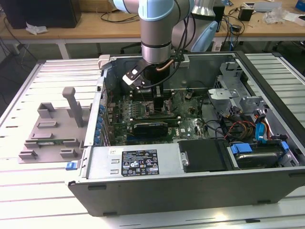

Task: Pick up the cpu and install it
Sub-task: 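Place the cpu into insertion slot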

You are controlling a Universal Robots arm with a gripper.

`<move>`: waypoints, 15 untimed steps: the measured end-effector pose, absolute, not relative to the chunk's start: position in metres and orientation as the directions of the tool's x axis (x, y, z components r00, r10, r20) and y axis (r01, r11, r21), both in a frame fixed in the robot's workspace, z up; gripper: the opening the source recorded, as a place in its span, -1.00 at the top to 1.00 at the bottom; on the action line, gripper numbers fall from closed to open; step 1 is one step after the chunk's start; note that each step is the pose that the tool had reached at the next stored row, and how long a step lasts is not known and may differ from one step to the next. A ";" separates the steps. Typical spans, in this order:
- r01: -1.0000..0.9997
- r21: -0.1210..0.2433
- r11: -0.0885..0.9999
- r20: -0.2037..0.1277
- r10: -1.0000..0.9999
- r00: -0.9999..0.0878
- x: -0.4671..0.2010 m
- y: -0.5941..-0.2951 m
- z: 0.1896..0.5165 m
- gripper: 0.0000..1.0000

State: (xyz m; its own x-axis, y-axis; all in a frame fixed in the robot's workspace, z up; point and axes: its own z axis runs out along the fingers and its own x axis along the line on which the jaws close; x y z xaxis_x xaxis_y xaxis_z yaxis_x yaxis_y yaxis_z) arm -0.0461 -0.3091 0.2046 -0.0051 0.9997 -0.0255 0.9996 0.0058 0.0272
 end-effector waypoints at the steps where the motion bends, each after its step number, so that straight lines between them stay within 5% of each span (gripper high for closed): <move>1: 1.000 0.027 0.006 -0.026 1.000 -0.005 -0.046 -0.309 0.205 -0.17; 15: 1.000 0.018 0.026 -0.028 0.999 -0.025 -0.046 -0.309 0.202 -0.17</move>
